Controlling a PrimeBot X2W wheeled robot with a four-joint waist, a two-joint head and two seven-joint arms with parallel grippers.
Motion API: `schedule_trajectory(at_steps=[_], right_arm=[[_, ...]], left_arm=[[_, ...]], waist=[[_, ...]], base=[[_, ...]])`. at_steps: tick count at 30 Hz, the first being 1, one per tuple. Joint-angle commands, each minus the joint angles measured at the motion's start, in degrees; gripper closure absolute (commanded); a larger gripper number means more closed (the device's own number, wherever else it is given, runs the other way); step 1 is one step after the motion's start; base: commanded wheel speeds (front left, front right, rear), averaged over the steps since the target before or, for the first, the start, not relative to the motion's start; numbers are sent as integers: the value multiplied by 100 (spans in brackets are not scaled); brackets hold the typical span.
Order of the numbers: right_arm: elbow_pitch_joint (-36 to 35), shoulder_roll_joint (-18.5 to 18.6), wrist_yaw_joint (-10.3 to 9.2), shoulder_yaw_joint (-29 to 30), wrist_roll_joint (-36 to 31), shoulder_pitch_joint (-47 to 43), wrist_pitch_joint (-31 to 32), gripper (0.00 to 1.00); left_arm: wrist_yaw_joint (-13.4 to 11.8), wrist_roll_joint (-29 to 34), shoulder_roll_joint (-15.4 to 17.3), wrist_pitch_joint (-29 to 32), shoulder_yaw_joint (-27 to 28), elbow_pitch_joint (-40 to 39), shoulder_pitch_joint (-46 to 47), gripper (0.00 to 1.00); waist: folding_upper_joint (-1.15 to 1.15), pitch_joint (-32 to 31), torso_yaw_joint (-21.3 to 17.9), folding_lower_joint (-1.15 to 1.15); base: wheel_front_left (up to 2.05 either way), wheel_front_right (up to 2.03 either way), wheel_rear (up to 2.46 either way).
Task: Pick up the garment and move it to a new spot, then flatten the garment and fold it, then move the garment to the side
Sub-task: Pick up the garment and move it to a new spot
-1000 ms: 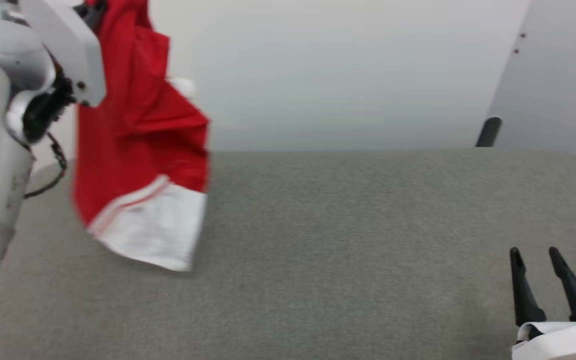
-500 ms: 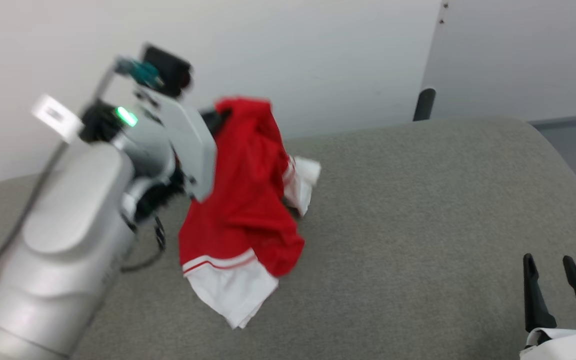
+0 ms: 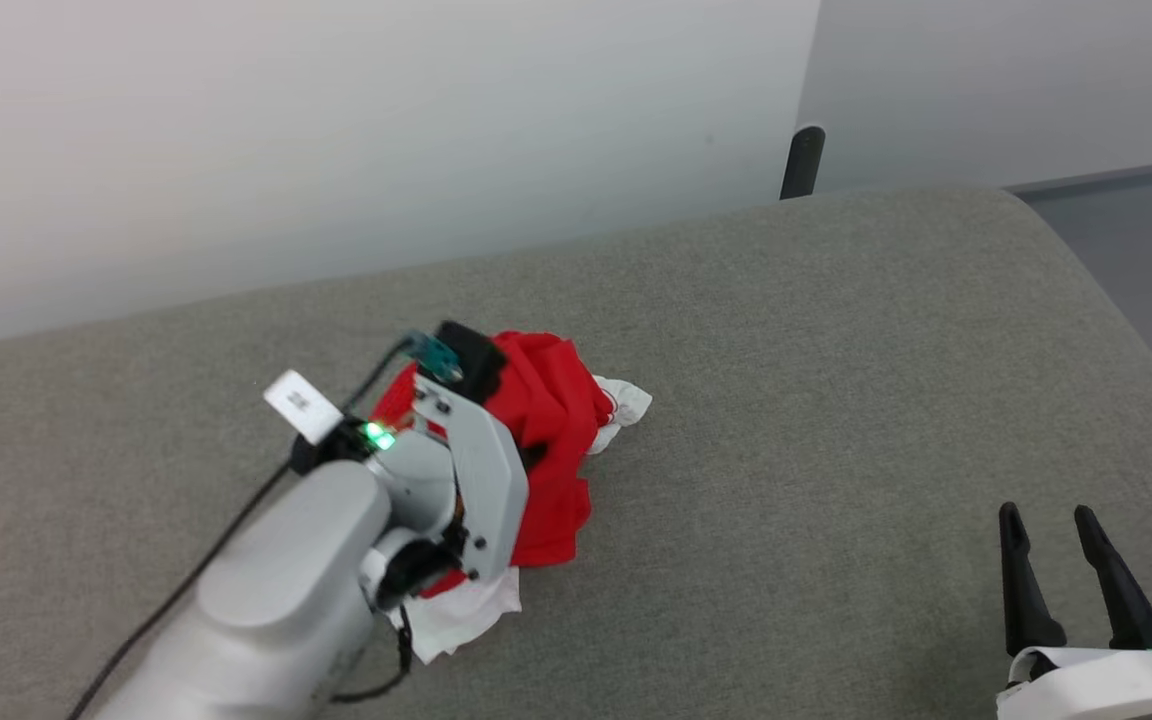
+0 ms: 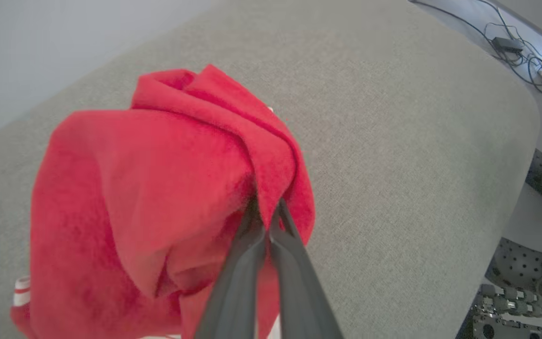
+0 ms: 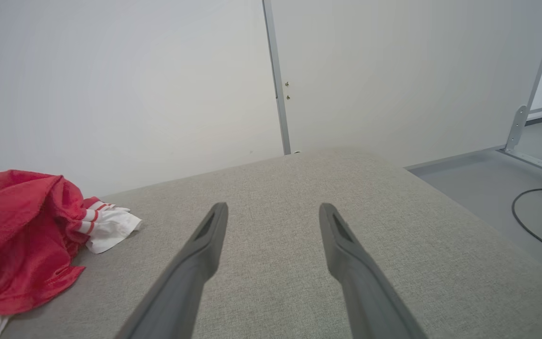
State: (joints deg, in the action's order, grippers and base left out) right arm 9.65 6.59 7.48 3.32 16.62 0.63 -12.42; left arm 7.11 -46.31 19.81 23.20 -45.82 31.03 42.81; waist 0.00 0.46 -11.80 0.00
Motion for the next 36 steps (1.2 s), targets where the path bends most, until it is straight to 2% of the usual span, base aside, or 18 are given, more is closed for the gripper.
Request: schedule_trajectory(at_steps=[1, 5, 8, 9, 10, 17, 24, 30, 36], right_arm=[[46, -21, 2, -38, 24, 67, -43, 0], [162, -24, 2, -124, 59, 168, -73, 0], [230, -22, 2, -177, 94, 243, -92, 0], [246, -20, 2, -198, 105, 266, -101, 0], [260, -13, 2, -217, 111, 272, -111, 0], [318, 40, 2, -238, 130, 166, -120, 0], [262, 106, 2, -257, 155, 84, -125, 0], [227, 147, 2, -334, 191, -8, -134, 0], [161, 197, 2, -501, 87, -70, -170, 0]], left_arm=[[22, -14, -51, 14, -69, 74, -98, 100], [41, -80, -213, 48, -264, 328, -159, 100], [42, -74, -293, 52, -457, 483, -134, 44], [44, -100, -310, 43, -501, 529, -112, 10], [45, -157, -334, 71, -554, 560, -105, 0], [44, -440, -223, 211, -925, 384, 62, 0], [45, -649, 14, 7, -1006, 4, 156, 0], [46, -576, 255, -752, -804, -195, 80, 0], [-63, -559, 522, -1866, -388, -247, -196, 0]], waist=[[0, 41, -21, 0], [0, 75, -27, 0], [0, 70, -16, 0], [0, 62, -8, 0], [0, 48, -1, 0], [0, -154, 163, 0], [0, -396, 431, 0], [0, -584, 686, 0], [0, -745, 860, 0]], base=[[0, 0, 0], [0, 0, 0], [0, 0, 0], [0, 0, 0], [0, 0, 0], [0, 0, 0], [0, 0, 0], [0, 0, 0], [0, 0, 0]])
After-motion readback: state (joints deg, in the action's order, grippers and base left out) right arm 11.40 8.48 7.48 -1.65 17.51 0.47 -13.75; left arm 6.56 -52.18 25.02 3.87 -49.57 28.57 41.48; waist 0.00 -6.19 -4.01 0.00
